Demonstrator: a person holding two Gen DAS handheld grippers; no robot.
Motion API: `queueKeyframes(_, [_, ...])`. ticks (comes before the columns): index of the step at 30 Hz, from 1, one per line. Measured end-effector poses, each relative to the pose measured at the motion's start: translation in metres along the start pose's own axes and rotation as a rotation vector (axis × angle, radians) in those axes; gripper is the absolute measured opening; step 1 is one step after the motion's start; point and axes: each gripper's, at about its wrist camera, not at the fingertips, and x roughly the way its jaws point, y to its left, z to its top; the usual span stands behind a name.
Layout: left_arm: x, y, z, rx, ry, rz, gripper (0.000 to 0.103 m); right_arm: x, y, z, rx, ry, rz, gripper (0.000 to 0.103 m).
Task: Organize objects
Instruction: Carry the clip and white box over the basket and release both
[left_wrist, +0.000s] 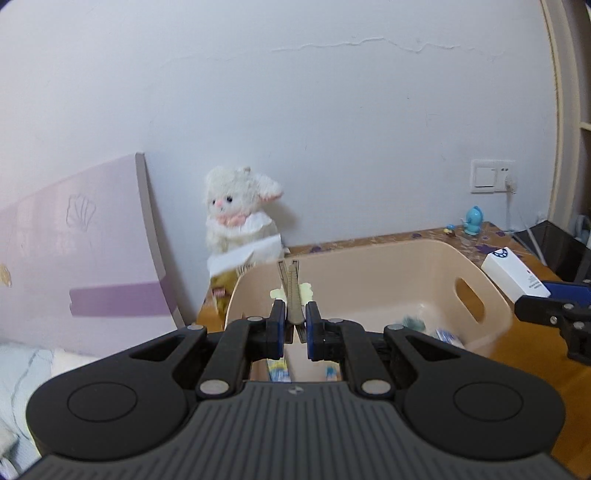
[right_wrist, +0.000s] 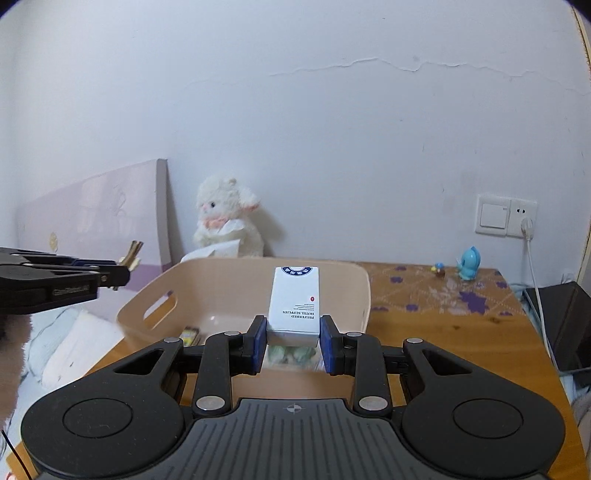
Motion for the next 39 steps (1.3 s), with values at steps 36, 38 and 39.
queueKeyframes(36, [0.006,-0.003,-0.023,-0.029,0.163,0.091,0.091,-0.003,0.016,0.005,-0.031,0.064,-0.047,0.103])
queueKeyframes(38, [-0.005,0.002,-0.031,-0.039,0.161,0.098,0.091,-0.012,0.021,0.002,-0.055,0.065,-0.04,0.103])
queueKeyframes(39, [-0.009,0.003,-0.036,-0.044,0.16,0.097,0.091,-0.016,0.023,0.0,-0.06,0.064,-0.036,0.103])
